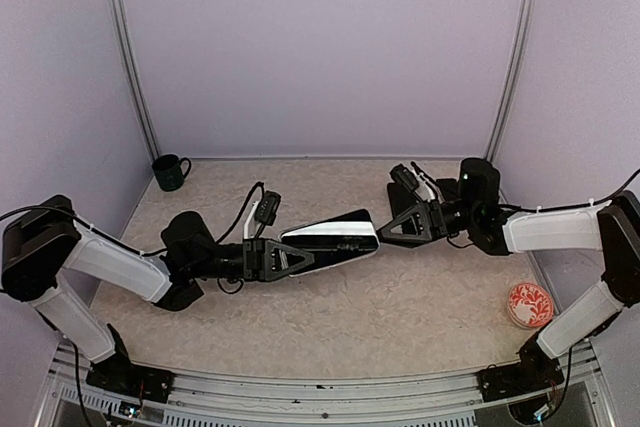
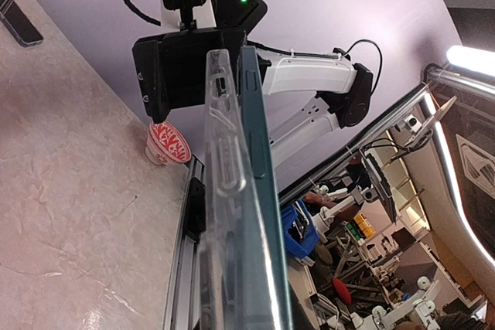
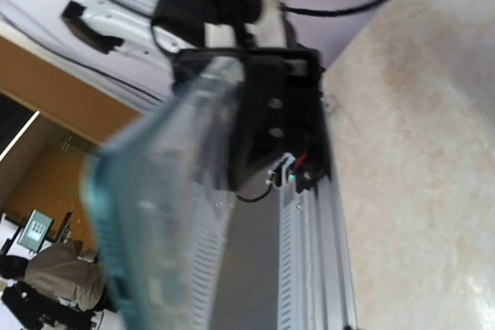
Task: Put the phone into the phone case
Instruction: Press the phone onto the phone case.
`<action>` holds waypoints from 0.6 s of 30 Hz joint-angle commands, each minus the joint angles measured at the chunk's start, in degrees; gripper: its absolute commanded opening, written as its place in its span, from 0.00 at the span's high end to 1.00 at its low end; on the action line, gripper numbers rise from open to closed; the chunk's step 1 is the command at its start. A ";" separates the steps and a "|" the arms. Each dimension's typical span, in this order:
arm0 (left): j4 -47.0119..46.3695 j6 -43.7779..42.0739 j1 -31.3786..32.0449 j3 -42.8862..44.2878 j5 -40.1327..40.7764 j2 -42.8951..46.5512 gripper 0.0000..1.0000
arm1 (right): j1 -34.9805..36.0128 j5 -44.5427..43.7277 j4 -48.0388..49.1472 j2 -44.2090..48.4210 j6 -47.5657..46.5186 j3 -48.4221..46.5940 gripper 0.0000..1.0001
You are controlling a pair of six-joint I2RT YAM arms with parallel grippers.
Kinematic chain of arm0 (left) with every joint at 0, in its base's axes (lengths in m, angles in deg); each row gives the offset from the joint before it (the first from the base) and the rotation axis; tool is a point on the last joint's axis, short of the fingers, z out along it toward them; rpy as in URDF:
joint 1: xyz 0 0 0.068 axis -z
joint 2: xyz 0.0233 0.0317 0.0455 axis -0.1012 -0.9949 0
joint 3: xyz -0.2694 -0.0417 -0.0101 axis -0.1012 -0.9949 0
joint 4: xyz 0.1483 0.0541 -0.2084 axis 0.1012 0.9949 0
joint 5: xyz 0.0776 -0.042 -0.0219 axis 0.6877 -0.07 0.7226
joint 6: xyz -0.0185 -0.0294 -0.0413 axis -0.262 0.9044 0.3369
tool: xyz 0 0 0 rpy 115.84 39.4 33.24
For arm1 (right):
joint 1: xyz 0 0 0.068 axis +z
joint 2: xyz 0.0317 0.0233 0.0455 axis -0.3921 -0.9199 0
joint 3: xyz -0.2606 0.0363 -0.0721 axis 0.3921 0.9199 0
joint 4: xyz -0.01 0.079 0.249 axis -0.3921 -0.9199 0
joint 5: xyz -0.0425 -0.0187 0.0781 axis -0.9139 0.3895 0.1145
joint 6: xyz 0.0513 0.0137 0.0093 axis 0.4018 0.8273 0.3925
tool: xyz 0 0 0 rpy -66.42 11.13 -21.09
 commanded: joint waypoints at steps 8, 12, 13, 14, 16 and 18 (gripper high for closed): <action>-4.05 -0.32 0.62 2.90 -0.24 -1.68 0.93 | 4.69 3.07 26.09 -5.62 17.19 -0.06 0.48; -4.25 -0.12 0.63 2.98 -0.33 -1.84 0.93 | 6.00 3.07 28.83 -7.98 18.86 -0.99 0.50; -4.19 -0.18 0.63 2.94 -0.25 -1.76 0.93 | 6.18 3.13 29.96 -8.36 19.61 -1.08 0.51; -4.10 -0.20 0.63 2.94 -0.30 -1.74 0.93 | 6.32 3.21 31.47 -8.77 20.72 -1.08 0.52; -4.05 -0.22 0.65 2.77 -0.38 -1.82 0.93 | 6.42 3.52 35.09 -9.51 23.32 -0.87 0.54; -4.08 -0.14 0.71 2.67 -0.36 -2.15 0.93 | 6.40 3.91 39.42 -10.27 26.57 -0.63 0.59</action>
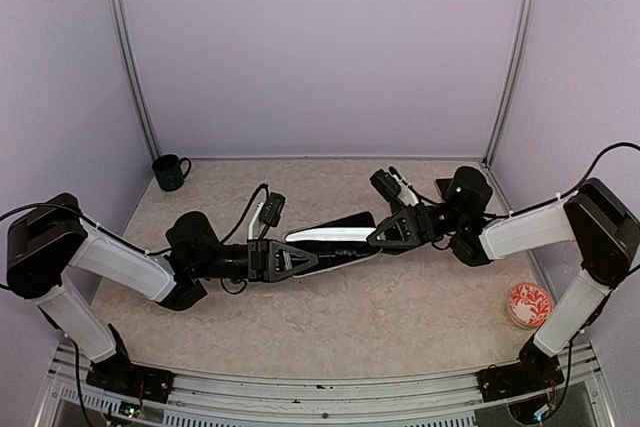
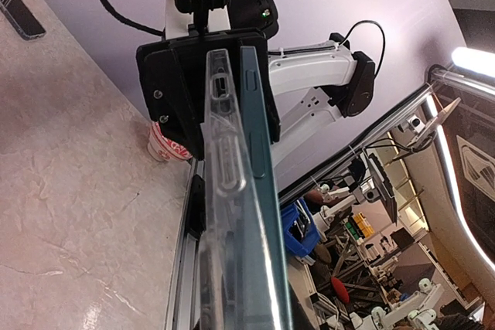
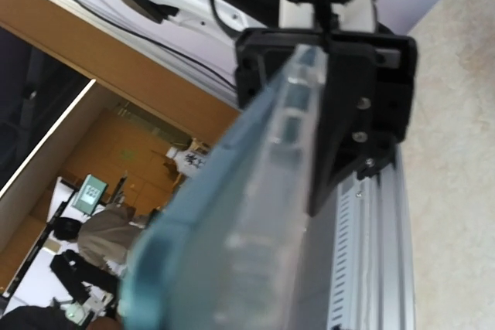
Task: Put the phone into the phone case
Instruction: Press the phone onto the phone case.
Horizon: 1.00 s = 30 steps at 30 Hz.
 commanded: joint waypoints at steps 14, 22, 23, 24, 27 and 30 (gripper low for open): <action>3.70 -1.66 -0.25 1.69 3.40 -0.63 0.54 | 0.54 -5.43 -31.69 2.49 -21.03 -6.68 1.00; 5.15 -1.83 -0.73 1.15 4.99 -1.04 0.52 | 0.50 -14.24 -54.85 6.75 -35.95 -12.07 1.00; 4.91 -1.70 -0.69 1.06 4.99 -1.13 0.55 | 0.54 -14.50 -55.58 6.99 -36.48 -12.19 1.00; 4.64 -1.60 -0.69 1.05 4.95 -1.32 0.59 | 0.55 -14.77 -56.25 7.33 -36.99 -12.24 1.00; 3.87 -1.32 -0.69 0.91 5.02 -1.58 0.72 | 0.55 -14.60 -56.92 8.28 -38.02 -11.79 1.00; 2.96 -1.02 -0.77 0.57 4.91 -1.75 0.74 | 0.55 -14.19 -57.88 9.40 -39.42 -11.54 1.00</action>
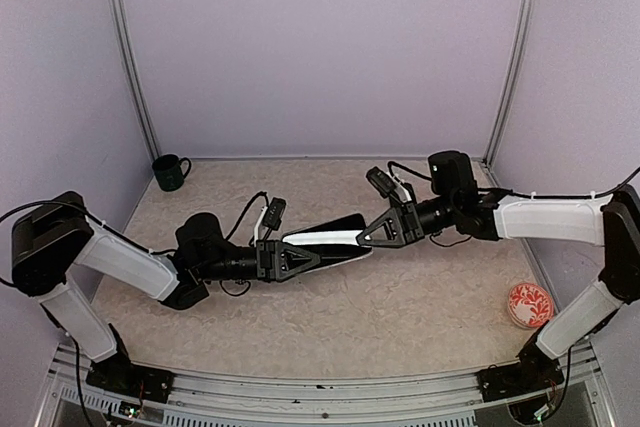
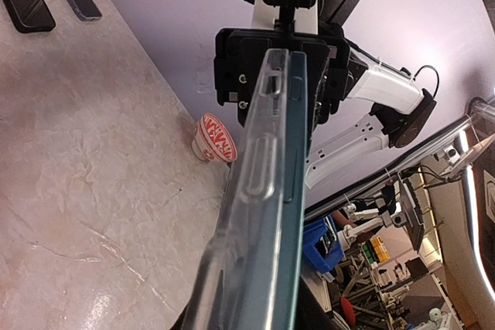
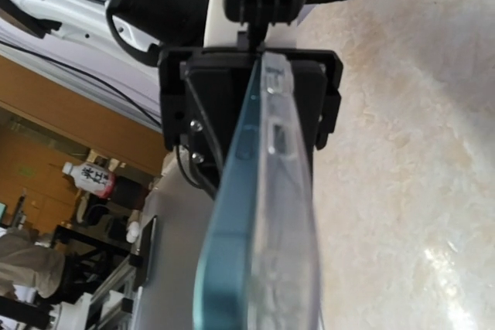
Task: Put the phone into the phone case
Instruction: Press the phone onto the phone case.
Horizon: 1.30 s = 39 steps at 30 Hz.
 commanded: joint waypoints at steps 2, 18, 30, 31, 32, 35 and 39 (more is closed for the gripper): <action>-3.80 -0.37 -0.10 -0.10 -0.20 -0.17 0.70 | -0.02 -2.37 -5.56 3.20 -5.74 -0.79 1.00; -6.54 0.75 -0.45 -0.78 -0.30 -1.03 0.93 | 0.02 -1.20 -4.59 4.45 -6.77 0.84 0.95; -8.19 -0.70 -0.37 -1.29 -3.08 0.76 1.00 | -2.41 13.31 22.56 4.43 14.48 6.60 0.61; -7.86 -1.02 -0.33 -1.30 -3.07 1.00 1.00 | -2.44 13.65 24.87 4.31 16.20 6.88 0.61; -7.28 -1.46 -0.35 -1.23 -3.09 1.35 1.00 | -2.44 14.23 27.22 4.09 18.14 7.26 0.61; -6.02 -2.25 -0.32 -1.18 -3.00 1.98 1.00 | -2.44 15.23 33.73 3.40 23.51 7.87 0.61; -5.25 -2.61 -0.34 -1.13 -2.98 2.18 1.00 | -2.53 15.42 37.04 2.23 27.43 7.61 0.68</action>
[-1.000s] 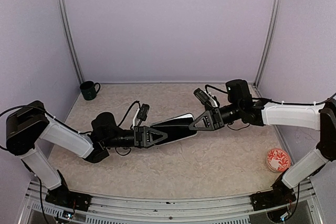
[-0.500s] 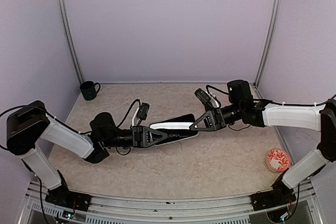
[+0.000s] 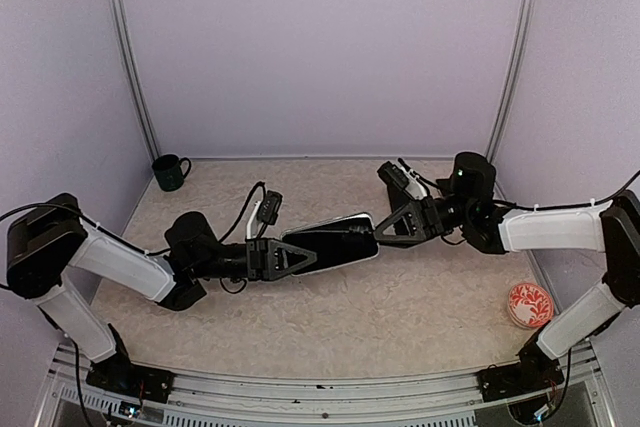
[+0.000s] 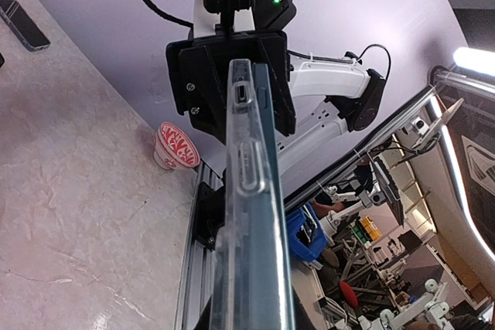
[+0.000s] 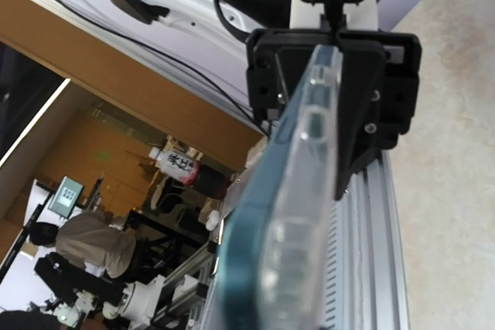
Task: Put the phone into the phone case
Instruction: Press the phone onto the phone case, then pass from the left arm to the right
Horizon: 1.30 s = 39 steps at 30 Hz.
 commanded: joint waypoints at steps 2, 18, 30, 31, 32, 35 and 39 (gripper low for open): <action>1.82 -1.80 -0.34 -0.23 1.14 1.03 1.00 | -0.47 4.06 10.06 -0.71 7.43 -0.51 0.75; 10.58 -5.93 -0.35 1.26 3.87 3.82 0.62 | -0.56 -10.11 -34.03 0.65 -25.77 -9.78 1.00; 11.17 -7.49 0.07 1.99 3.53 3.83 0.97 | -0.60 -10.88 -37.72 1.76 -30.69 -9.46 0.95; 11.59 -8.10 0.14 2.04 3.34 4.09 0.99 | -0.57 -10.51 -37.78 1.76 -30.73 -9.38 0.92; 12.23 -9.01 0.29 2.12 3.23 4.40 1.00 | -0.56 -10.20 -37.82 1.82 -30.77 -9.37 0.89; 17.78 -14.22 0.98 3.12 3.37 6.14 1.00 | -0.56 -10.41 -39.87 2.40 -32.28 -10.39 0.71; 27.55 -22.04 2.29 5.55 4.45 9.28 1.00 | -0.56 -11.57 -43.46 2.60 -34.98 -12.61 0.61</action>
